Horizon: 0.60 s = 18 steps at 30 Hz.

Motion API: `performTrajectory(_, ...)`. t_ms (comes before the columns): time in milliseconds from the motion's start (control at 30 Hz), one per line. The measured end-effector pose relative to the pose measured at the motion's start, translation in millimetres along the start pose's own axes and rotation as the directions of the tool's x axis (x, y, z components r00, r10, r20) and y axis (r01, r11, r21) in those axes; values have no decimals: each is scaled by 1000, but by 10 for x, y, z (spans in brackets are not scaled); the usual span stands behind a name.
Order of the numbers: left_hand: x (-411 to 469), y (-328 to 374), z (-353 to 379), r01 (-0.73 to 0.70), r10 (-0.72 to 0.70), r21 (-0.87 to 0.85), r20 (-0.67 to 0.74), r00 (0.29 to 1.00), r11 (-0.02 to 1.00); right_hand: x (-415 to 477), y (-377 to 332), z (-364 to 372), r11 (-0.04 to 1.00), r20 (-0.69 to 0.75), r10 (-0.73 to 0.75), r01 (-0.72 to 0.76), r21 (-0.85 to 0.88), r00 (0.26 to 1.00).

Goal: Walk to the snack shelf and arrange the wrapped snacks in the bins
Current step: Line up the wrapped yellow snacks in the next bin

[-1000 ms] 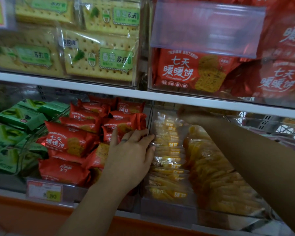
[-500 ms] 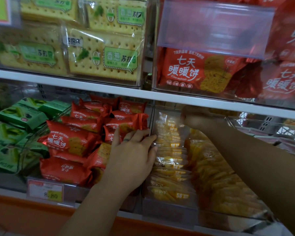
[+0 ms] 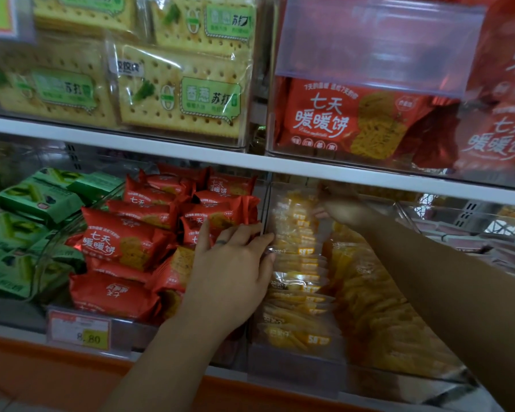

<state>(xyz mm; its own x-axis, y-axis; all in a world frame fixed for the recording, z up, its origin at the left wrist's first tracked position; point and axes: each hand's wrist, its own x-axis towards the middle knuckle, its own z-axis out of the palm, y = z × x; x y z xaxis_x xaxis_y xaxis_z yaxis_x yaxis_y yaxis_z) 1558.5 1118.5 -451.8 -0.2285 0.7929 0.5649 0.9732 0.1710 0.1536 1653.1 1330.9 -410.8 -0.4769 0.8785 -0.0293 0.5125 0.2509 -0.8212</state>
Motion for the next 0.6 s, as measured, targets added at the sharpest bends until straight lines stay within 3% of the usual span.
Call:
performTrajectory(267,-15,14,6,-2,3,28,-23,1000,1000,87,-24,110,957,52,-50,63,-284,997)
performTrajectory(600,-16,24,2,10,-10,17,-16,1000,1000,58,-18,90,895,196,-17,103,-433,980)
